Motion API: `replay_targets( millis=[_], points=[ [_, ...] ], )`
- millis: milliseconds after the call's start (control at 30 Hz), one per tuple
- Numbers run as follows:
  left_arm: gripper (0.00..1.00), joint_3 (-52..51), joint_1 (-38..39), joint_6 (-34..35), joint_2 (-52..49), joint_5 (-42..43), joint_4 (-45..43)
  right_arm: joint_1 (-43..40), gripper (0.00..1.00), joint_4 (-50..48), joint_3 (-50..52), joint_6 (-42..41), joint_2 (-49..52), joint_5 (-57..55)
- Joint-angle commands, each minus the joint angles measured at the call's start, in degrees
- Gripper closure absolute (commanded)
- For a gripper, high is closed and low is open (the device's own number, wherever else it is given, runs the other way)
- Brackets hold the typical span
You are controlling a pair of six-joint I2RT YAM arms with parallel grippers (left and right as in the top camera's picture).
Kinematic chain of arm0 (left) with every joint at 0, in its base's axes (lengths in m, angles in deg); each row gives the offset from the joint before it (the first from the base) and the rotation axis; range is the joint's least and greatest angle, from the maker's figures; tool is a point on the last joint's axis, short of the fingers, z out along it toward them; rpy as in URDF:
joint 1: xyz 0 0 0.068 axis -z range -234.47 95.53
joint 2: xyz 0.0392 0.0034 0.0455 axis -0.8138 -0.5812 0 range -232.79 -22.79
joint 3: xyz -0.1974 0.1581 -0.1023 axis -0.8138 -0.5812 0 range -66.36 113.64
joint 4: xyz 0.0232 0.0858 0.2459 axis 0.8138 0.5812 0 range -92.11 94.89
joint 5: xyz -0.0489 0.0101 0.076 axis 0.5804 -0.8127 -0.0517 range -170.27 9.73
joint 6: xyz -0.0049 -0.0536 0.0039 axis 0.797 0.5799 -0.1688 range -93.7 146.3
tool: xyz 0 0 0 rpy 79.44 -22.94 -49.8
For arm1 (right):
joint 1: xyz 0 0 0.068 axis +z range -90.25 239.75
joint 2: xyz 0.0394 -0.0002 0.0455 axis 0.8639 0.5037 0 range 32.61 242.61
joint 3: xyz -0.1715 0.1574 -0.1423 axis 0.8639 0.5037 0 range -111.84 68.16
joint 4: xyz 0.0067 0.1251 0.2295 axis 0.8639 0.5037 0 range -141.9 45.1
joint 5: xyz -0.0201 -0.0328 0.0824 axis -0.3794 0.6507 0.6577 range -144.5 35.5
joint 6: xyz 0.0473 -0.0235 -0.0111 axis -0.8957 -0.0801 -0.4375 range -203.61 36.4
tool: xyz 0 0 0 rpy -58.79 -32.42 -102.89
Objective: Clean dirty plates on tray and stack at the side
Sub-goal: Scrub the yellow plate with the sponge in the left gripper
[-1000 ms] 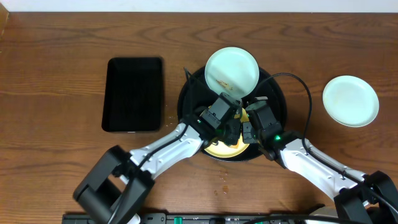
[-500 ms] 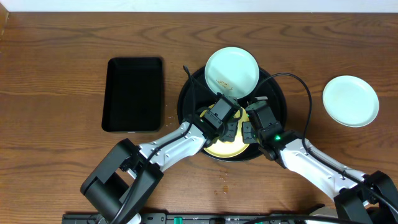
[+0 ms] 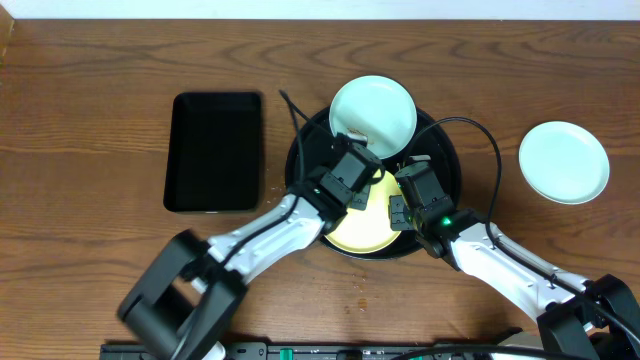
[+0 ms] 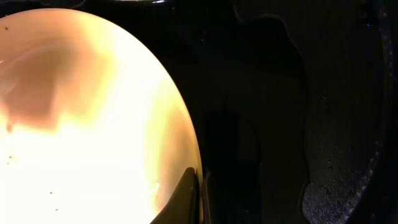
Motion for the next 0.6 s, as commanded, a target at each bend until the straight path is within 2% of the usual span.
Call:
replay_targets(
  millis=[0,100,267,433,567],
  points=[
    [0.92,0.6,0.0,3.7,4.3,8.5,0.2,-1.1,0.99,0.0,0.0,0.4,0.4,-0.2],
    [0.93,0.2,0.3,6.6,3.3,15.9,0.3,-1.1,0.99,0.0,0.0,0.4,0.4,-0.2],
    [0.93,-0.7,0.3,10.0,-0.5,17.2,0.0,-1.1,0.99,0.0,0.0,0.4,0.4,-0.2],
    [0.93,-0.7,0.5,10.1,-5.0,23.2,-2.3,-1.1,0.99,0.0,0.0,0.4,0.4,-0.2],
    [0.93,-0.7,0.6,10.2,-6.6,20.9,-2.4,-1.1,0.99,-0.1,0.0,0.4,0.4,-0.2]
  ],
)
